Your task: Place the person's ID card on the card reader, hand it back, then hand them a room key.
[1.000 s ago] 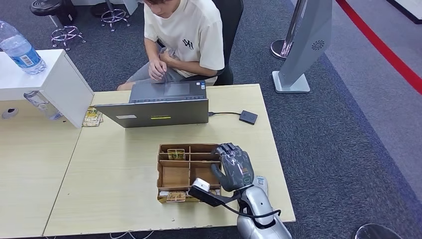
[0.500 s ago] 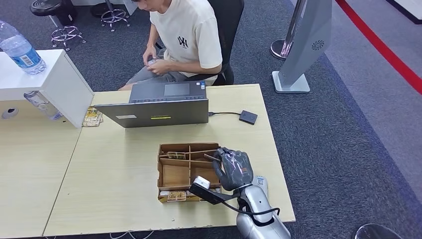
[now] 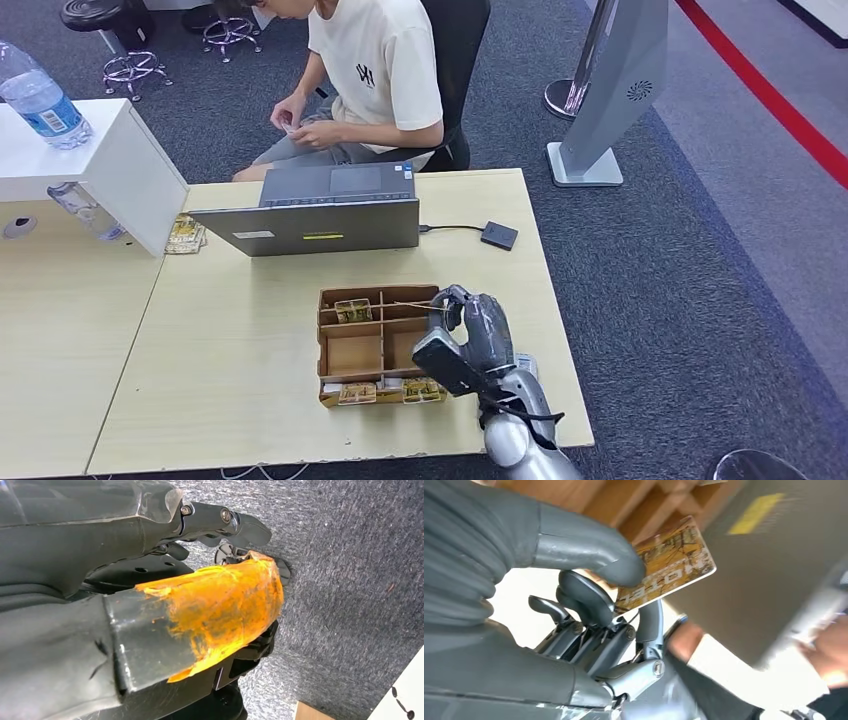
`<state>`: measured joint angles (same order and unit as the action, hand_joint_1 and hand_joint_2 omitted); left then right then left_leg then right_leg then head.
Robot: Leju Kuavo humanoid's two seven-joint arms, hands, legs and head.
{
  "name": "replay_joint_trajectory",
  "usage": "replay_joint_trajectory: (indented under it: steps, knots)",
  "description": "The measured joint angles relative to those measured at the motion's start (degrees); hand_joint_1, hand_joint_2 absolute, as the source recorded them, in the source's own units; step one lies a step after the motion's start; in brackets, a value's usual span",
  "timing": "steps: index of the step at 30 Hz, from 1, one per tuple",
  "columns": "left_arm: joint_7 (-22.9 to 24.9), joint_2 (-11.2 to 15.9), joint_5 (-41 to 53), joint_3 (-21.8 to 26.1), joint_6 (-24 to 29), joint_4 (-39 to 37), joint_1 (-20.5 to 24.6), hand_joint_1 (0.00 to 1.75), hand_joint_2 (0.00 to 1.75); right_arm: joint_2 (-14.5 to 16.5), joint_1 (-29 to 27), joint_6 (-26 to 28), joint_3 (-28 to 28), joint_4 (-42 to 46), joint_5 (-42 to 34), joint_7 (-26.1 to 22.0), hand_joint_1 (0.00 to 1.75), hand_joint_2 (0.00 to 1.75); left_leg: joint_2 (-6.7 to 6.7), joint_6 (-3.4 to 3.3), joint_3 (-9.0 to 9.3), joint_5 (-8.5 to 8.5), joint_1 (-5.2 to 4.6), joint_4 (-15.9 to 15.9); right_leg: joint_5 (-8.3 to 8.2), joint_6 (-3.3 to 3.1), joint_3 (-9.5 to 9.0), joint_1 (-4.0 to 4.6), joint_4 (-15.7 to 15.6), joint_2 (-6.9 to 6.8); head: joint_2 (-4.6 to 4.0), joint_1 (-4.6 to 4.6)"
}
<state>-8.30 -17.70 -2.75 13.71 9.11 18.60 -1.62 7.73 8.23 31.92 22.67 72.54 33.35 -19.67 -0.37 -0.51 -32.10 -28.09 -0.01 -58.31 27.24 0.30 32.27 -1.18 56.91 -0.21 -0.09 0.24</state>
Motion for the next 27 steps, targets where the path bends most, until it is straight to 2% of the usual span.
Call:
replay_joint_trajectory:
  steps: [2,5,7,9,11,17,19,21,24,27]
  knots:
    - [2.19,-0.20,-1.62,-0.30,0.48,2.35,-1.72,0.00,0.00,-0.12,-0.95,-3.96,-0.68,5.13,-10.16,-2.77,1.75,1.75,0.02,0.01,0.00,-0.02,0.00,0.00,0.01,0.00,0.00,0.01,0.00,0.04,0.00,-0.01]
    - [13.39,-0.71,-3.13,-4.18,2.46,15.76,-9.72,0.00,0.00,-0.19,-3.20,-9.14,-2.90,13.15,-22.52,-5.50,1.75,1.75,0.07,0.01,0.02,-0.09,0.01,0.00,0.04,0.01,0.01,0.02,-0.02,0.11,0.00,0.00]
    - [18.35,-1.03,-2.90,-6.79,2.91,24.33,-15.02,0.00,0.00,-0.24,-4.85,-13.36,-4.68,17.72,-29.78,-6.80,1.75,1.75,0.08,-0.02,0.00,-0.13,0.01,0.00,0.08,0.02,0.03,0.01,-0.03,0.11,0.00,-0.01]
    - [19.16,-1.35,-2.86,-7.96,2.89,29.29,-18.41,0.00,0.00,-0.26,-5.89,-16.45,-6.08,21.03,-34.11,-7.58,1.75,1.75,0.09,-0.05,0.00,-0.17,0.00,0.00,0.10,0.04,0.03,0.00,-0.05,0.11,0.00,0.00]
    - [19.07,-1.63,-2.88,-8.74,2.80,32.72,-20.44,0.00,0.00,-0.26,-6.56,-17.58,-7.03,23.40,-35.32,-7.79,1.75,1.75,0.09,-0.06,0.01,-0.18,0.00,0.00,0.10,0.04,0.02,0.01,-0.07,0.10,0.00,0.00]
    - [17.94,-2.05,-3.02,-9.69,2.78,37.18,-22.72,0.00,0.00,-0.26,-7.49,-19.57,-8.44,26.42,-36.97,-8.39,1.75,1.75,0.14,-0.03,0.08,-0.14,0.00,0.00,0.05,0.00,-0.02,0.04,-0.03,0.13,0.00,0.00]
    - [17.68,-2.11,-3.09,-9.81,2.86,37.72,-23.03,0.00,0.00,-0.26,-7.47,-19.99,-8.57,26.61,-36.30,-8.36,1.75,1.75,0.14,-0.01,0.08,-0.11,0.00,0.00,0.04,-0.01,-0.03,0.05,-0.02,0.13,0.00,0.00]
    - [17.50,-2.15,-3.04,-10.00,2.91,38.19,-23.28,0.00,0.00,-0.26,-7.19,-18.62,-8.49,26.42,-32.23,-8.33,1.75,1.75,0.14,0.00,0.08,-0.10,0.01,0.00,0.04,-0.01,-0.03,0.06,-0.01,0.13,0.00,-0.01]
    - [17.39,-2.15,-2.80,-10.31,2.90,38.91,-23.60,0.00,0.00,-0.26,-5.91,-13.26,-7.53,25.25,-20.65,-8.02,1.75,1.75,0.15,0.02,0.08,-0.09,0.01,0.00,0.04,-0.01,-0.04,0.06,0.01,0.14,0.00,-0.01]
    - [17.53,-2.16,-2.20,-10.49,2.57,39.40,-23.78,0.00,0.00,-0.26,-3.92,-5.03,-5.24,22.99,-5.52,-6.01,1.75,1.75,0.17,0.02,0.08,-0.09,0.02,0.00,0.04,-0.02,-0.04,0.07,0.01,0.14,0.00,-0.01]
